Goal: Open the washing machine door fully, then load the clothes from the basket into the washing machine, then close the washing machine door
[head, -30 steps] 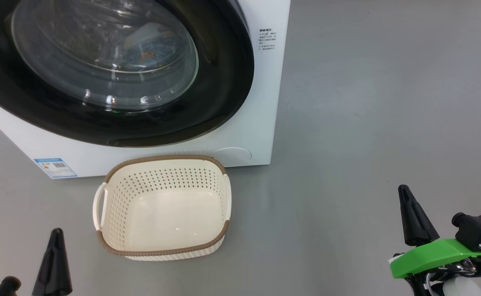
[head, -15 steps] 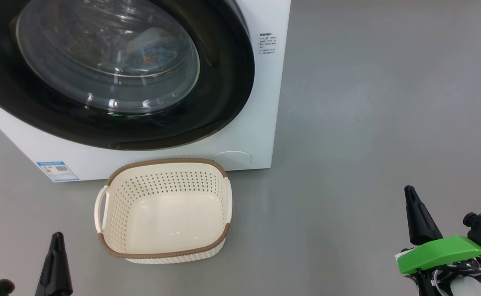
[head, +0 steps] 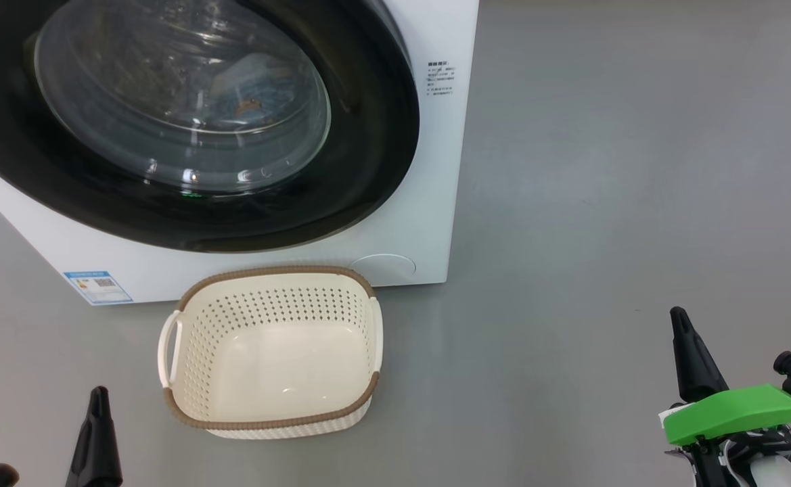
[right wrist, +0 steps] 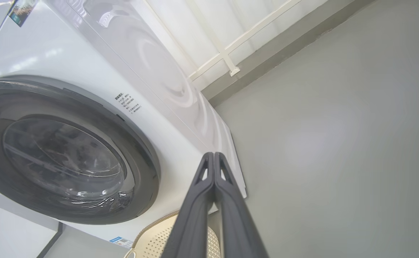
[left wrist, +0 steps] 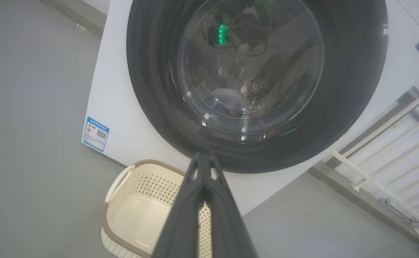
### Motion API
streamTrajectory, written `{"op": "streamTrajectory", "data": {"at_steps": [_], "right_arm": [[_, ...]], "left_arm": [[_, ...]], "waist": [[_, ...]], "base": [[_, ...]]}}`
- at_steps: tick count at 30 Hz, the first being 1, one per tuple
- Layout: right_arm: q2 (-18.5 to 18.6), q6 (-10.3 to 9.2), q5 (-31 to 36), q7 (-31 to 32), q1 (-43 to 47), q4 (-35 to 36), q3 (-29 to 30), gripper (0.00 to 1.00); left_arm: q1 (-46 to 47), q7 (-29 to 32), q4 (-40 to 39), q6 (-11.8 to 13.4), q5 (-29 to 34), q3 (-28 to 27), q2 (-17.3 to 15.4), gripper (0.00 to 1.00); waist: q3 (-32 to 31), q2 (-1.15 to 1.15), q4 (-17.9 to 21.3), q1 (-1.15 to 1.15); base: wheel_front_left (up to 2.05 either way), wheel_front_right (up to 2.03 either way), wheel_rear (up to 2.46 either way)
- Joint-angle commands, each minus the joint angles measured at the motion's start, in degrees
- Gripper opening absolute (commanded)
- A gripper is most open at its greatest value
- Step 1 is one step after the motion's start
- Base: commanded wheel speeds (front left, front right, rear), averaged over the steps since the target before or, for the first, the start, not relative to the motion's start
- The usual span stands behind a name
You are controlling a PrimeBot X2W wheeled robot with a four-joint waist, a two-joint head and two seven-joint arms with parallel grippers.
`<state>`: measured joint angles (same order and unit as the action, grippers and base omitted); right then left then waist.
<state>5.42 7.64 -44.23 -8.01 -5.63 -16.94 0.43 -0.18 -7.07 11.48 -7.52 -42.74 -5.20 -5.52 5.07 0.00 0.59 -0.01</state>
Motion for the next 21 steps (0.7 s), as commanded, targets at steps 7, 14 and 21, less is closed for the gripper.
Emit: {"op": "streamTrajectory", "data": {"at_steps": [7, 14, 21], "right_arm": [[0.28, -0.06, -5.42, 1.28, -0.85, 1.78, 0.43, 0.0], [0.11, -0.07, -10.29, 2.59, -0.8, 1.92, 0.87, 0.0], [-0.06, -0.08, -14.52, 3.75, -0.76, 2.04, 1.26, 0.0]], "left_arm": [[2.54, 1.27, -0.57, 0.02, -5.11, -0.77, -0.35, 0.0], [2.96, 2.63, -0.22, 0.02, -10.03, -0.82, -0.02, 0.0], [3.33, 3.81, 0.08, 0.02, -14.31, -0.87, 0.26, 0.0]], "waist": [[-0.44, 0.0, -0.06, 0.0], [-0.93, 0.0, -0.12, 0.0], [-1.36, 0.0, -0.17, 0.0]], "base": [[0.0, 0.0, 0.0], [0.0, 0.0, 0.0], [0.0, 0.0, 0.0]]}}
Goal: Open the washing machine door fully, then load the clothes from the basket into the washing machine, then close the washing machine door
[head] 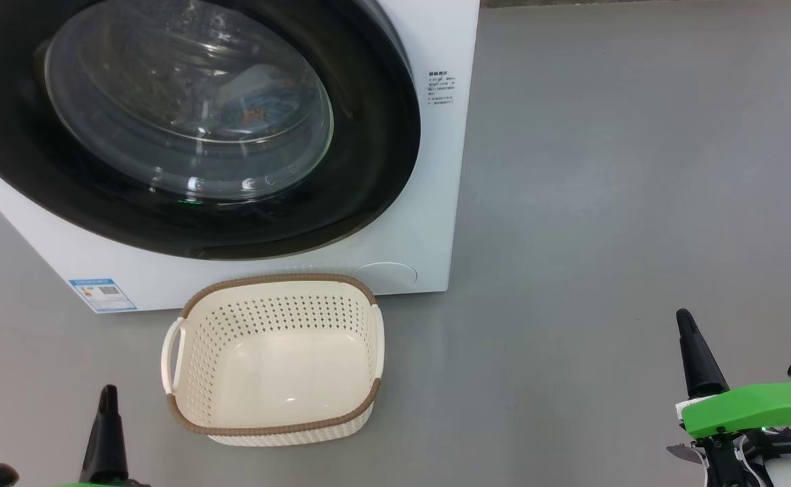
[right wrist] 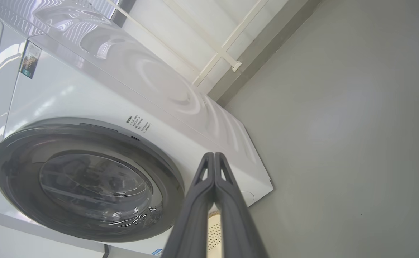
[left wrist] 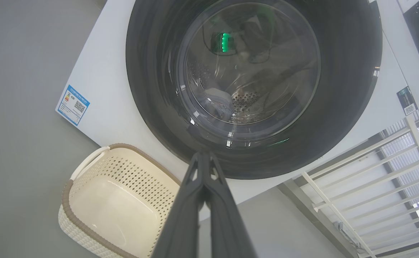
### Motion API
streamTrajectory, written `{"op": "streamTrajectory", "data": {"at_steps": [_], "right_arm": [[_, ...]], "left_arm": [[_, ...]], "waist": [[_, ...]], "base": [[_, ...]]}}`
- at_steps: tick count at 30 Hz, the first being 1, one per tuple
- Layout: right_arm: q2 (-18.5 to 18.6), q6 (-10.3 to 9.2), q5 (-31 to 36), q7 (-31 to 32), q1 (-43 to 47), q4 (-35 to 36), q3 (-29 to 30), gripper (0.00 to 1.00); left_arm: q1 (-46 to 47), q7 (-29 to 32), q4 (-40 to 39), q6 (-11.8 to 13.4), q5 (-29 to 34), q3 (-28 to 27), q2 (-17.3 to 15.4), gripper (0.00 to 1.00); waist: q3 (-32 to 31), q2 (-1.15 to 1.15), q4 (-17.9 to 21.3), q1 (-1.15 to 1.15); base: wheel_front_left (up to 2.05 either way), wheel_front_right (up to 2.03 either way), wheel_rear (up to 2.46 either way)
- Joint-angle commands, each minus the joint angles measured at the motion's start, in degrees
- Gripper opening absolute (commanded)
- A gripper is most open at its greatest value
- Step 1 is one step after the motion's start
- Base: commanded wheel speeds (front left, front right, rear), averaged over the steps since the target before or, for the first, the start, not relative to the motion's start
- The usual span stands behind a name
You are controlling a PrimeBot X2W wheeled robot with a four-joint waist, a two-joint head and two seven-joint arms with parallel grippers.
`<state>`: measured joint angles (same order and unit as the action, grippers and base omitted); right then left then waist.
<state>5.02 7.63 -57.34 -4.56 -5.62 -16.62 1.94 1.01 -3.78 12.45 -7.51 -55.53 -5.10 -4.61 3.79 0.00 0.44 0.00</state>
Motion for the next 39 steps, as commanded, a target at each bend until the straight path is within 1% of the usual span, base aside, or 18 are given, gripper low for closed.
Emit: {"op": "streamTrajectory", "data": {"at_steps": [1, 39], "right_arm": [[0.32, -0.07, -2.0, 0.46, -0.76, 1.73, -0.18, 0.0], [-0.7, -0.12, -24.15, 6.75, -0.55, 2.34, 2.13, 0.0]], "left_arm": [[2.2, 0.69, -0.85, 0.01, -2.13, -0.98, -0.61, 0.0], [4.15, 6.95, 0.76, 0.02, -24.72, -1.25, 0.88, 0.0]], "waist": [[-0.14, 0.0, -0.02, 0.0], [-2.41, 0.0, -0.29, 0.0]], "base": [[0.0, 0.0, 0.0], [0.0, 0.0, 0.0]]}}
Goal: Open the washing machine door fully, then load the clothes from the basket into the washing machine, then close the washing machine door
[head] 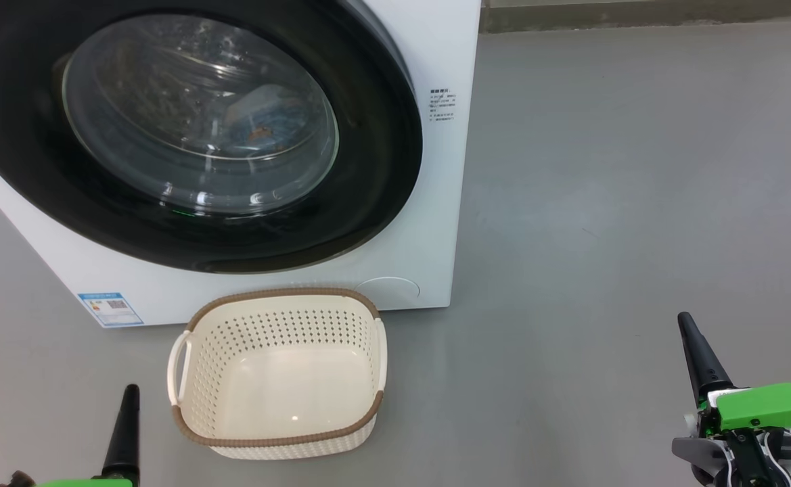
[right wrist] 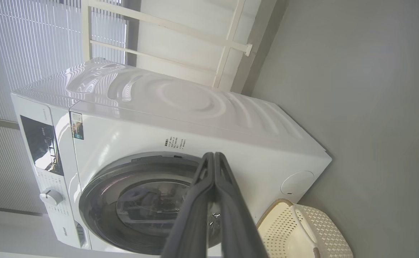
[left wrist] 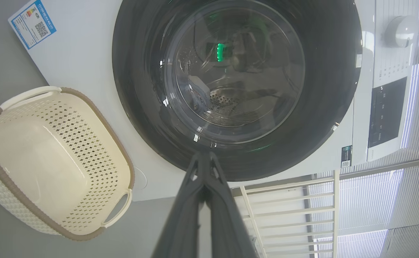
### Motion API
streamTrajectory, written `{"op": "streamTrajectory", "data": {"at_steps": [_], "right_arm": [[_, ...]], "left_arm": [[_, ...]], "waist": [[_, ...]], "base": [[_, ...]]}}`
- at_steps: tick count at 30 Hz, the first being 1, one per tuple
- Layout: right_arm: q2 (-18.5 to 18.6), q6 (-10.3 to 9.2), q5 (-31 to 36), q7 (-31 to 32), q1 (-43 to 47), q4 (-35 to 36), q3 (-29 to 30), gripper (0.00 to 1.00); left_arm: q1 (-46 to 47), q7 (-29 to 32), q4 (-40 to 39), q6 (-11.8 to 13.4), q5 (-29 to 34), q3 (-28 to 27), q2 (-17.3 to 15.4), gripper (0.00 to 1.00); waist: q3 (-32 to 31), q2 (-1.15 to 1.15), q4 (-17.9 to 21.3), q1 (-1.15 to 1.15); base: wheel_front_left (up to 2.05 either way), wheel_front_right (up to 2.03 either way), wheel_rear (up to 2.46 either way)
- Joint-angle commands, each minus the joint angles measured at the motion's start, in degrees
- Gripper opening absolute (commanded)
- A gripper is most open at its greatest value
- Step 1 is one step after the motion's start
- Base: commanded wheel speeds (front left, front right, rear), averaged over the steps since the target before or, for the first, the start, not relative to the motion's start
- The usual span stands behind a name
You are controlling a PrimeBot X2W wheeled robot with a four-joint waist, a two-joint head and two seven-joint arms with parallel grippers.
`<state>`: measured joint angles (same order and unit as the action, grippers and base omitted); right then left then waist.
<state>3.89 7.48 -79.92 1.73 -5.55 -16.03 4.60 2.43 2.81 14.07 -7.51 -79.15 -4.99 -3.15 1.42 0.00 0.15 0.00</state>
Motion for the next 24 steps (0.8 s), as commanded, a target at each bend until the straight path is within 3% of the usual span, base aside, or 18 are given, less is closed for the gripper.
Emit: {"op": "streamTrajectory", "data": {"at_steps": [1, 24], "right_arm": [[0.39, 0.03, -2.17, 0.62, -0.63, 1.77, -0.46, 0.0], [-0.22, 0.01, -13.15, 3.88, -0.54, 2.07, 0.84, 0.0]], "left_arm": [[2.78, 0.53, -0.81, 0.02, -1.71, -1.37, -0.54, 0.0], [3.76, 3.67, 0.0, 0.02, -13.02, -1.52, 0.22, 0.0]], "waist": [[-0.11, 0.0, -0.02, 0.0], [-1.24, 0.0, -0.15, 0.0]], "base": [[0.0, 0.0, 0.0], [0.0, 0.0, 0.0]]}}
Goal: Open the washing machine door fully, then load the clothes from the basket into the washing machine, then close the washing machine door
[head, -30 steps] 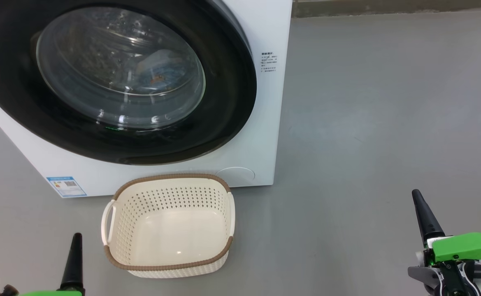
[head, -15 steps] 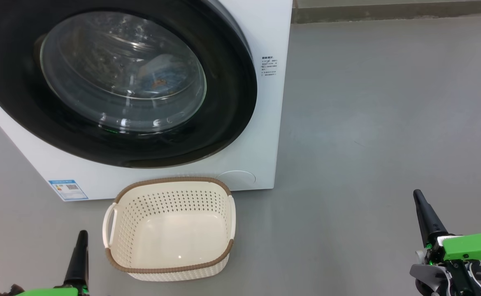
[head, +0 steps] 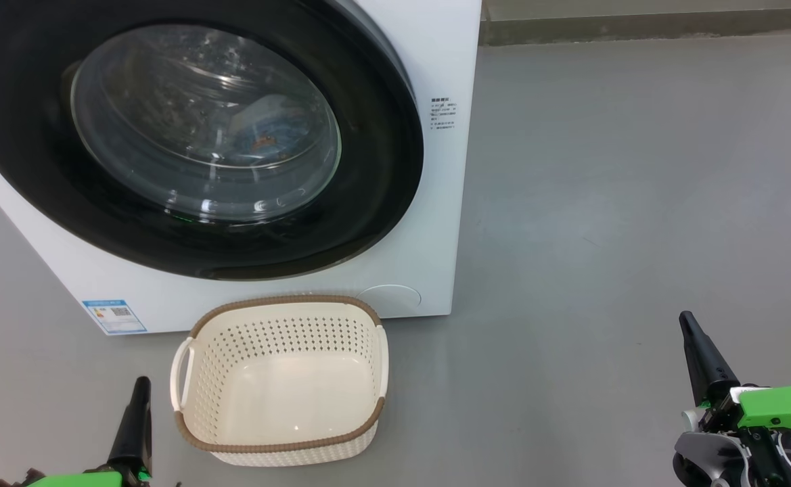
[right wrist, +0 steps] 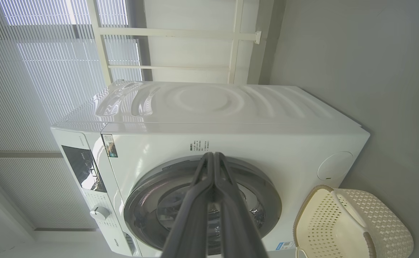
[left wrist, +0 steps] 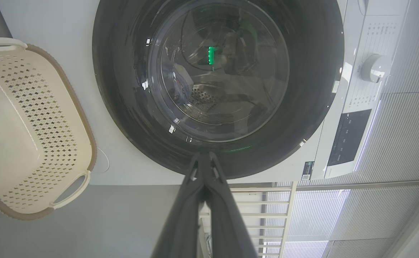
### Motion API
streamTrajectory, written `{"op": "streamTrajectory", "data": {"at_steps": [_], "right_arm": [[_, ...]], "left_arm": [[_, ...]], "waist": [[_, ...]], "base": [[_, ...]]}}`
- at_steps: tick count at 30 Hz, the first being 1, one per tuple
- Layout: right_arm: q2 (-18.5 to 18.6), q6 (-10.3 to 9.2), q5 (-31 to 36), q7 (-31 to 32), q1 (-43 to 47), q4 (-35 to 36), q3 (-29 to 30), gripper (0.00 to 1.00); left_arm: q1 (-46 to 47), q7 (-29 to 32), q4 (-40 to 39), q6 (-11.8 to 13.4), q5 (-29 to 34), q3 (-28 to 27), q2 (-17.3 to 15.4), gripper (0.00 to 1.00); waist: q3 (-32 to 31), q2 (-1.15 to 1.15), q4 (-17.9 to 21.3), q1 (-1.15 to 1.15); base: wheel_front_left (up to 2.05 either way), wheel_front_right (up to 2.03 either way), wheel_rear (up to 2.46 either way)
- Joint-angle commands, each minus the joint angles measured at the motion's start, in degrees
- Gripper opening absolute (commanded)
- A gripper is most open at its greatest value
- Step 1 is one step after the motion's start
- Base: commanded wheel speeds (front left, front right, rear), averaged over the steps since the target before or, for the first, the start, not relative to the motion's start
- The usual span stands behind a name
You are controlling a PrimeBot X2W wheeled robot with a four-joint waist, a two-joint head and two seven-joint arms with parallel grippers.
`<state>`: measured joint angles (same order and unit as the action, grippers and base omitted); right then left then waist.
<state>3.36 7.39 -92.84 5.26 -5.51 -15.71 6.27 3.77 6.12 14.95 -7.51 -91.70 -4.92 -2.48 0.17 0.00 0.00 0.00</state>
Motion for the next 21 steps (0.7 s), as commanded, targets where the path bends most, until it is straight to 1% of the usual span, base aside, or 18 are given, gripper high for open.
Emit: {"op": "streamTrajectory", "data": {"at_steps": [1, 21], "right_arm": [[0.31, 0.1, -0.21, 0.37, -0.57, 1.74, -0.82, 0.0], [0.11, 0.1, 0.02, 0.59, -0.6, 1.72, -0.54, 0.0]], "left_arm": [[2.42, 0.36, -0.88, 0.02, -0.47, -1.6, -0.45, 0.0], [2.42, 0.37, -0.88, 0.02, -0.45, -1.62, -0.44, 0.0]], "waist": [[0.0, 0.0, 0.0, 0.0], [0.0, 0.0, 0.0, 0.0]], "base": [[0.0, 0.0, 0.0], [0.0, 0.0, 0.0]]}}
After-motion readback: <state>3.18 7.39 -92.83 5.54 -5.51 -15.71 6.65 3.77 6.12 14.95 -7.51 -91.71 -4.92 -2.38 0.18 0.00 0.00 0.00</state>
